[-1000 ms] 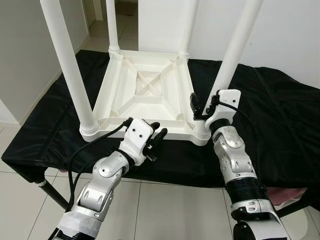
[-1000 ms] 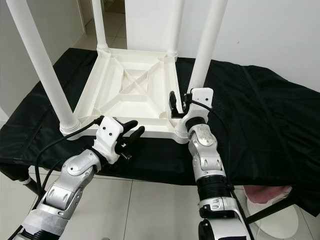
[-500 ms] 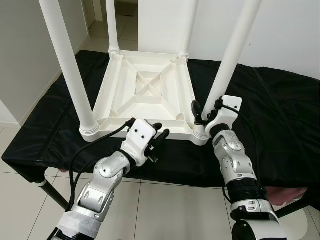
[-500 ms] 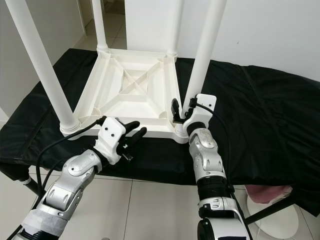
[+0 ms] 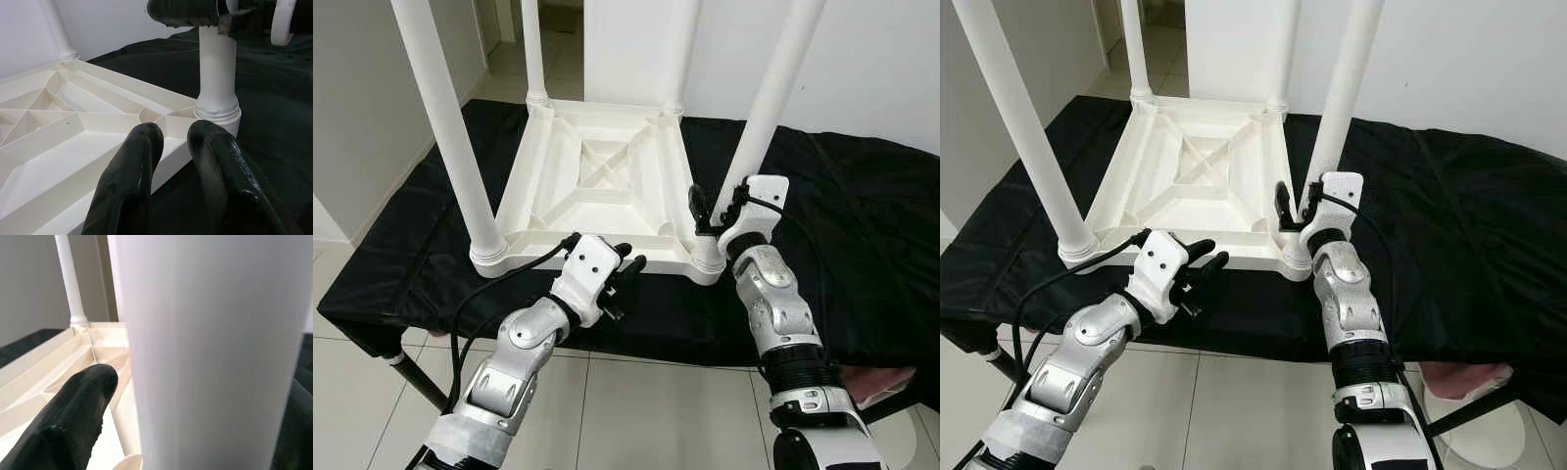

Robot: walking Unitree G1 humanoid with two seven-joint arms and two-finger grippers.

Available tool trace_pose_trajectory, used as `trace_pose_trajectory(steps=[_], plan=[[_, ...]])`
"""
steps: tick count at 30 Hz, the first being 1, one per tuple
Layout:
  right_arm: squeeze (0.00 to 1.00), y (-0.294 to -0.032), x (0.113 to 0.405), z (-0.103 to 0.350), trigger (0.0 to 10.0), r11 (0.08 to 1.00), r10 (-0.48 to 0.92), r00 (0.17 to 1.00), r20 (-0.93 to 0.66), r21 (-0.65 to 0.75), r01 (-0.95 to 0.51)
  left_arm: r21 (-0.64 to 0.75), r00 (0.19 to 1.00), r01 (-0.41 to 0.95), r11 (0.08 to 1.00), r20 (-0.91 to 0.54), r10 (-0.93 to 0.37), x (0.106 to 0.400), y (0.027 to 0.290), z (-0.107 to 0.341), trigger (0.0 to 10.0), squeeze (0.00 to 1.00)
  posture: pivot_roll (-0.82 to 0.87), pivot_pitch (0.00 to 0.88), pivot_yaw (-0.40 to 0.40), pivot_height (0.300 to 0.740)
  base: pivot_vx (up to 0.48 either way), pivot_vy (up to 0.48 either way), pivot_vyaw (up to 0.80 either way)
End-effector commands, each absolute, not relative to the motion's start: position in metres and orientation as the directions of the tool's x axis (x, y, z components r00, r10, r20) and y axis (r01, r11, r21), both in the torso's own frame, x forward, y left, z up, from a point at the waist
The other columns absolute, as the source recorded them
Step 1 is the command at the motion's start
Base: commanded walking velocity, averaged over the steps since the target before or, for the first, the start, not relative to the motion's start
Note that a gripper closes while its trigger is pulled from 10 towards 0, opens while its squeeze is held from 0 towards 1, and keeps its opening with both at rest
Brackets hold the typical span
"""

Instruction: Building children table

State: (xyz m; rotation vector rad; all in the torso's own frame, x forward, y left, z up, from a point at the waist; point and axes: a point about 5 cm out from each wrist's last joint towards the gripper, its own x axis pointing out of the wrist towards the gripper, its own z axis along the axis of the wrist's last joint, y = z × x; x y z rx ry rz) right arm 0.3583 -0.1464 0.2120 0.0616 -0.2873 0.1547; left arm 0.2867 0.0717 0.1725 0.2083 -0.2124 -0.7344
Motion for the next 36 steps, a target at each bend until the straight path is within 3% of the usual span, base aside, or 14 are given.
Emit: trace_pose_trajectory(steps=[1,2,3,6,7,9,10,36], plan=[[0.00,-0.147,0.358,0.215,9.6,0.986,0.152,0.941,0.301,0.016,-0.164,0.275,0.695,0.667,0.692,0.104,-0.711,0.284,0.068,0.173,10.0,0.00,0.07,0.042,-0.045,0.740,0.000,0.000,0.00],[0.00,-0.147,0.357,0.216,9.6,0.987,0.149,0.941,0.303,0.014,-0.161,0.276,0.695,0.667,0.692,0.104,-0.711,0.284,0.068,0.173,10.0,0.00,0.07,0.042,-0.045,0.740,0.000,0.000,0.00],[0.00,-0.148,0.357,0.215,2.4,0.987,0.147,0.943,0.298,0.020,-0.159,0.276,0.696,0.667,0.692,0.103,-0.711,0.284,0.068,0.173,10.0,0.00,0.07,0.044,-0.046,0.740,0.000,0.000,0.00],[0.00,-0.150,0.359,0.214,2.3,0.990,0.127,0.951,0.282,0.030,-0.141,0.274,0.696,0.667,0.693,0.102,-0.710,0.284,0.068,0.173,10.0,0.00,0.07,0.044,-0.046,0.740,0.000,0.000,0.00],[0.00,-0.151,0.359,0.213,0.0,0.990,0.122,0.954,0.275,0.037,-0.138,0.273,0.697,0.666,0.694,0.102,-0.710,0.284,0.068,0.173,10.0,0.00,0.07,0.044,-0.046,0.740,0.000,0.000,0.00],[0.00,-0.152,0.359,0.213,0.0,0.991,0.116,0.955,0.274,0.033,-0.130,0.273,0.698,0.666,0.694,0.102,-0.709,0.284,0.068,0.173,10.0,0.00,0.07,0.044,-0.046,0.740,0.000,0.000,0.00],[0.00,-0.152,0.359,0.213,10.0,0.991,0.119,0.955,0.273,0.027,-0.131,0.273,0.699,0.665,0.695,0.101,-0.708,0.284,0.069,0.173,10.0,0.00,0.07,0.046,-0.046,0.740,0.000,0.000,0.00],[0.00,-0.158,0.358,0.232,10.0,0.991,0.119,0.936,0.332,0.020,-0.133,0.268,0.702,0.662,0.700,0.106,-0.704,0.285,0.068,0.176,10.0,0.00,0.06,0.058,-0.044,0.740,0.000,0.000,0.00]])
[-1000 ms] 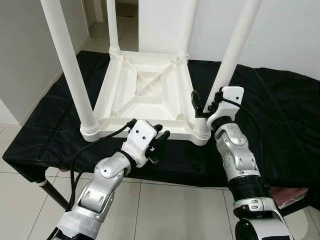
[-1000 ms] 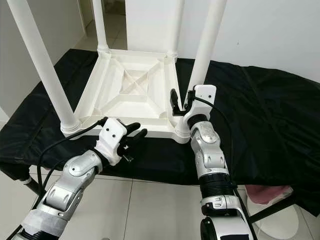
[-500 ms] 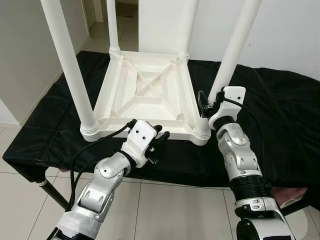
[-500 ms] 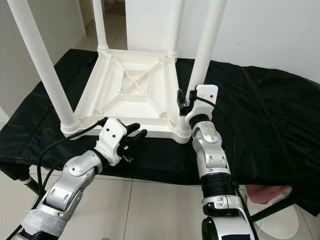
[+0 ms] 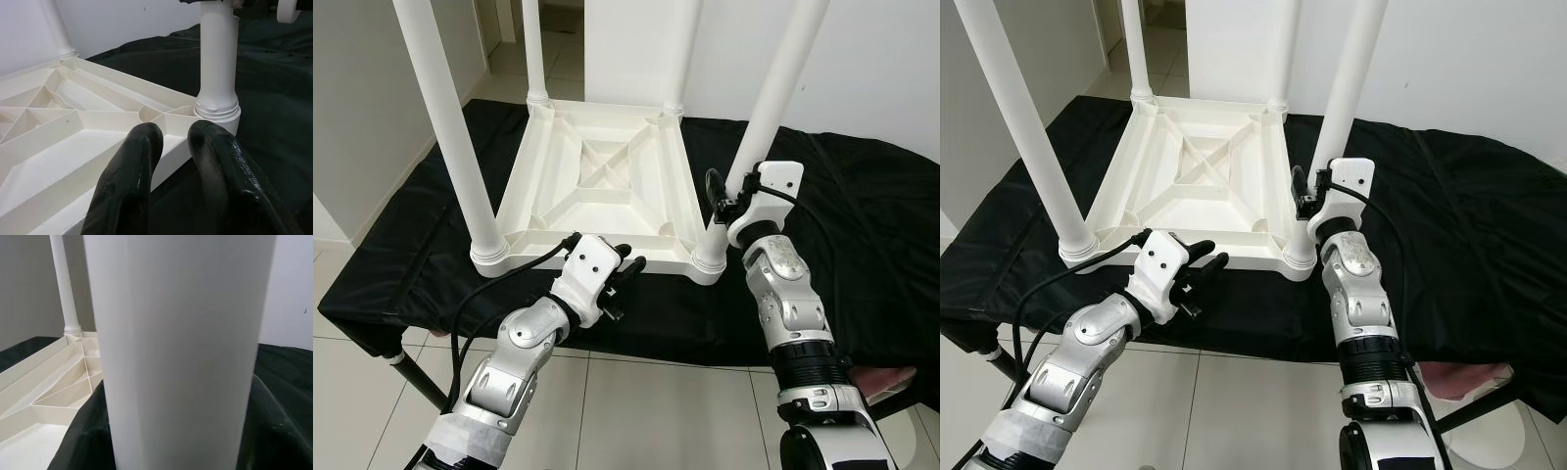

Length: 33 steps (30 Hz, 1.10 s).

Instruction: Building children table

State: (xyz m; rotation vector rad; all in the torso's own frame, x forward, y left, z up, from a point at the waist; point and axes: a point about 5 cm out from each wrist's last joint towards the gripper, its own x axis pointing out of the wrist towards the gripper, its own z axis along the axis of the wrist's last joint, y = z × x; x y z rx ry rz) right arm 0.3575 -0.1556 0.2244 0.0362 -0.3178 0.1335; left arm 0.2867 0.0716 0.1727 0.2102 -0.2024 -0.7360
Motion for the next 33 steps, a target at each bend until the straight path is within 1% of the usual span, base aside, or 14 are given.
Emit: trace_pose_trajectory(steps=[1,7,8,9,11,14,18,19,22,23,25,30,32,33], plan=[[0.00,-0.158,0.358,0.232,10.0,0.991,0.119,0.936,0.332,0.020,-0.133,0.268,0.702,0.662,0.700,0.106,-0.704,0.285,0.068,0.176,10.0,0.00,0.06,0.058,-0.044,0.740,0.000,0.000,0.00],[0.00,-0.162,0.361,0.227,10.0,0.970,0.121,0.955,0.272,0.173,-0.172,0.271,0.699,0.664,0.697,0.108,-0.707,0.285,0.067,0.176,10.0,0.00,0.07,0.050,-0.042,0.740,0.000,0.000,0.00],[0.00,-0.162,0.361,0.227,10.0,0.970,0.121,0.955,0.272,0.173,-0.172,0.271,0.699,0.664,0.697,0.108,-0.707,0.285,0.067,0.176,10.0,0.00,0.07,0.050,-0.042,0.740,0.000,0.000,0.00],[0.00,-0.161,0.361,0.225,10.0,0.949,0.145,0.956,0.253,0.237,-0.207,0.272,0.697,0.665,0.696,0.109,-0.708,0.284,0.067,0.176,10.0,0.00,0.07,0.049,-0.041,0.740,0.000,0.000,0.00],[0.00,-0.161,0.361,0.225,10.0,0.949,0.145,0.956,0.253,0.237,-0.207,0.272,0.697,0.665,0.696,0.109,-0.708,0.284,0.067,0.176,10.0,0.00,0.07,0.049,-0.041,0.740,0.000,0.000,0.00],[0.00,-0.161,0.362,0.223,10.0,0.929,0.155,0.960,0.233,0.296,-0.221,0.271,0.696,0.666,0.694,0.109,-0.710,0.284,0.067,0.177,10.0,0.00,0.07,0.046,-0.038,0.740,0.000,0.000,0.00],[0.00,-0.165,0.363,0.219,10.0,0.868,0.152,0.965,0.214,0.437,-0.234,0.273,0.689,0.672,0.688,0.109,-0.716,0.284,0.066,0.177,10.0,0.00,0.06,0.042,-0.034,0.740,0.000,0.000,0.00],[0.00,-0.165,0.363,0.219,10.0,0.868,0.152,0.965,0.214,0.437,-0.234,0.273,0.689,0.672,0.688,0.109,-0.716,0.284,0.066,0.177,10.0,0.00,0.06,0.042,-0.034,0.740,0.000,0.000,0.00],[0.00,-0.168,0.362,0.219,10.0,0.823,0.149,0.964,0.219,0.513,-0.244,0.274,0.684,0.677,0.683,0.105,-0.721,0.283,0.065,0.177,10.0,0.00,0.06,0.039,-0.029,0.740,0.000,0.000,0.00],[0.00,-0.170,0.362,0.219,10.0,0.787,0.145,0.963,0.225,0.564,-0.250,0.274,0.683,0.679,0.681,0.104,-0.723,0.283,0.065,0.177,10.0,0.00,0.06,0.038,-0.027,0.740,0.000,0.000,0.00],[0.00,-0.171,0.362,0.219,10.0,0.777,0.142,0.963,0.228,0.578,-0.251,0.274,0.681,0.681,0.679,0.104,-0.725,0.283,0.064,0.177,10.0,0.00,0.06,0.038,-0.027,0.740,0.000,0.000,0.00],[0.00,-0.175,0.357,0.219,10.0,0.693,0.166,0.953,0.254,0.657,-0.297,0.274,0.676,0.686,0.675,0.104,-0.729,0.283,0.063,0.177,10.0,0.00,0.06,0.037,-0.025,0.740,0.000,0.000,0.00],[0.00,-0.177,0.355,0.216,10.0,0.634,0.175,0.949,0.262,0.708,-0.312,0.273,0.675,0.687,0.673,0.102,-0.730,0.283,0.062,0.177,10.0,0.00,0.06,0.037,-0.025,0.740,0.000,0.000,0.00],[0.00,-0.177,0.355,0.216,10.0,0.634,0.175,0.949,0.262,0.708,-0.312,0.273,0.675,0.687,0.673,0.102,-0.730,0.283,0.062,0.177,10.0,0.00,0.06,0.037,-0.025,0.740,0.000,0.000,0.00]])
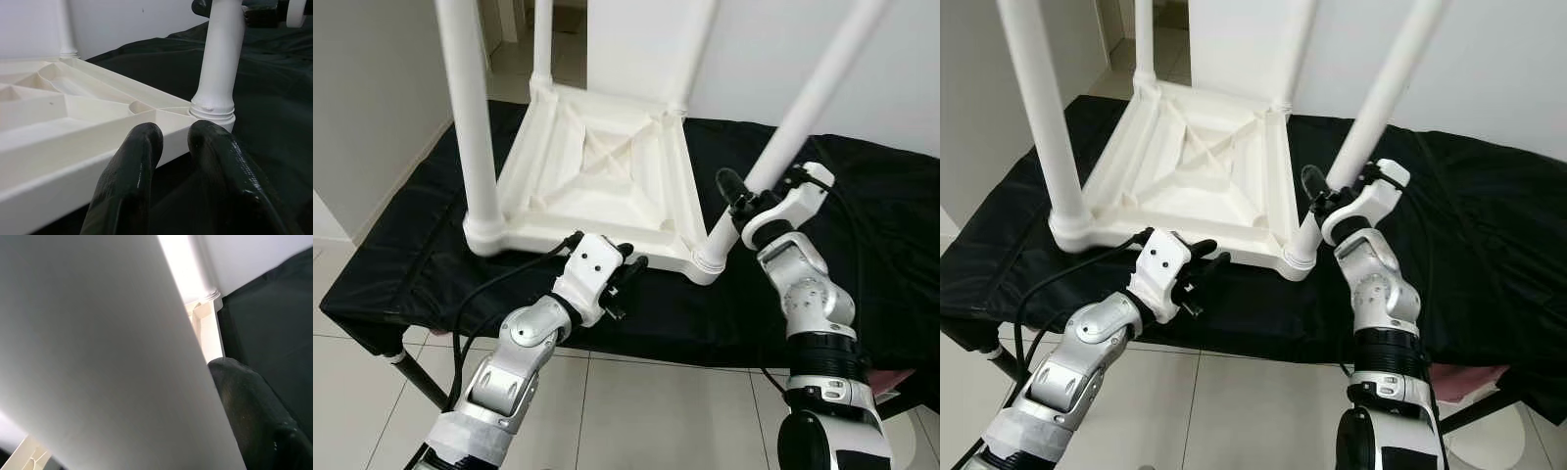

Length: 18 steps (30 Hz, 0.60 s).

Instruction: Building children table

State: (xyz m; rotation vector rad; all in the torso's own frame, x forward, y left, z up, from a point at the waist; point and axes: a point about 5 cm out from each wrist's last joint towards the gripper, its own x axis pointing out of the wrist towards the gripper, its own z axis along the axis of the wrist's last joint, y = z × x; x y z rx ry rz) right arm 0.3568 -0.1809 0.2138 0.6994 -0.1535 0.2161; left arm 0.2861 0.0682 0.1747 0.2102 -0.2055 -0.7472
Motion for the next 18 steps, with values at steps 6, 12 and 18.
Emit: trace_pose_trajectory(steps=[6,12,18], plan=[[0.00,-0.193,0.348,0.194,10.0,0.456,0.124,0.960,0.250,0.845,-0.279,0.264,0.676,0.689,0.675,0.101,-0.730,0.282,0.060,0.176,10.0,0.00,0.06,0.047,-0.025,0.740,0.000,0.000,0.00],[0.00,-0.207,0.342,0.167,10.0,0.266,0.096,0.969,0.226,0.933,-0.244,0.255,0.679,0.690,0.678,0.098,-0.728,0.281,0.060,0.175,10.0,0.00,0.05,0.054,-0.023,0.740,0.000,0.000,0.00],[0.00,-0.219,0.342,0.117,10.0,0.051,0.000,0.999,0.041,0.998,-0.041,0.252,0.679,0.690,0.678,0.099,-0.728,0.282,0.057,0.176,10.0,0.00,0.05,0.067,-0.027,0.740,0.000,0.000,0.00]])
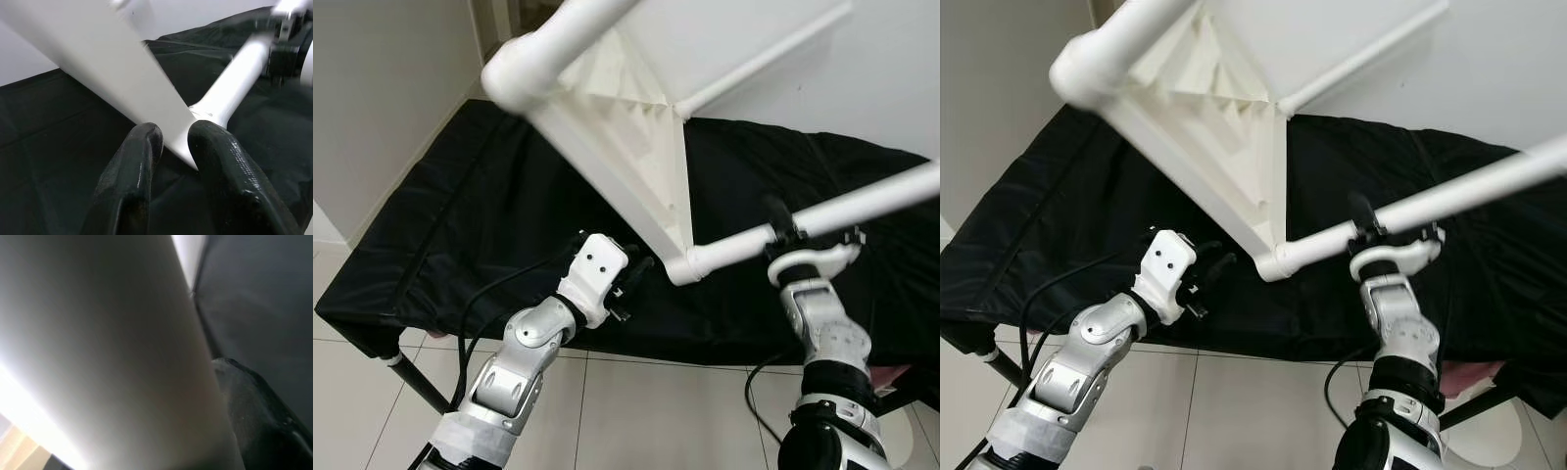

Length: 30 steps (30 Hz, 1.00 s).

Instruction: Building children table

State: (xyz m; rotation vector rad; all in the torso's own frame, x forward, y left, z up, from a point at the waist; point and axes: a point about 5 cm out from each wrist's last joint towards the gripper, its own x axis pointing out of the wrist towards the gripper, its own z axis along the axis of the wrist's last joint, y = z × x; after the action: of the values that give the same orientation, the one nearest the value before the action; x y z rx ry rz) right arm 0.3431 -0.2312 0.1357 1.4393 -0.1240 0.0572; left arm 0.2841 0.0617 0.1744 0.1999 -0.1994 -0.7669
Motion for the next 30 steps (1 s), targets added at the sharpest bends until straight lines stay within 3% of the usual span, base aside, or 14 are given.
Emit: trace_pose_trajectory(steps=[1,8,20,26,30], plan=[[0.00,-0.216,0.342,0.114,10.0,0.067,0.010,1.000,0.020,0.998,-0.020,0.249,0.680,0.689,0.680,0.101,-0.726,0.282,0.057,0.176,10.0,0.00,0.05,0.067,-0.027,0.740,0.000,0.000,0.00],[0.00,-0.201,0.346,0.111,10.0,0.176,0.093,0.995,-0.019,0.984,0.003,0.246,0.688,0.682,0.689,0.104,-0.718,0.283,0.057,0.177,10.0,0.00,0.06,0.069,-0.030,0.740,0.000,0.000,0.00],[0.00,-0.201,0.346,0.108,10.0,0.236,0.144,0.989,-0.018,0.972,-0.017,0.228,0.672,0.703,0.674,0.098,-0.734,0.282,0.057,0.177,10.0,0.00,0.06,0.073,-0.030,0.740,0.000,0.000,0.00],[0.00,-0.204,0.343,0.102,10.0,0.262,0.136,0.990,-0.037,0.965,0.000,0.149,0.568,0.807,0.571,0.071,-0.820,0.270,0.053,0.174,10.0,0.00,0.07,0.077,-0.027,0.740,0.000,0.000,0.00],[0.00,-0.204,0.343,0.099,10.0,0.259,0.135,0.990,-0.039,0.966,0.003,0.201,0.519,0.835,0.512,0.022,-0.855,0.268,0.050,0.169,10.0,0.00,0.07,0.079,-0.023,0.740,0.000,0.000,0.00]])
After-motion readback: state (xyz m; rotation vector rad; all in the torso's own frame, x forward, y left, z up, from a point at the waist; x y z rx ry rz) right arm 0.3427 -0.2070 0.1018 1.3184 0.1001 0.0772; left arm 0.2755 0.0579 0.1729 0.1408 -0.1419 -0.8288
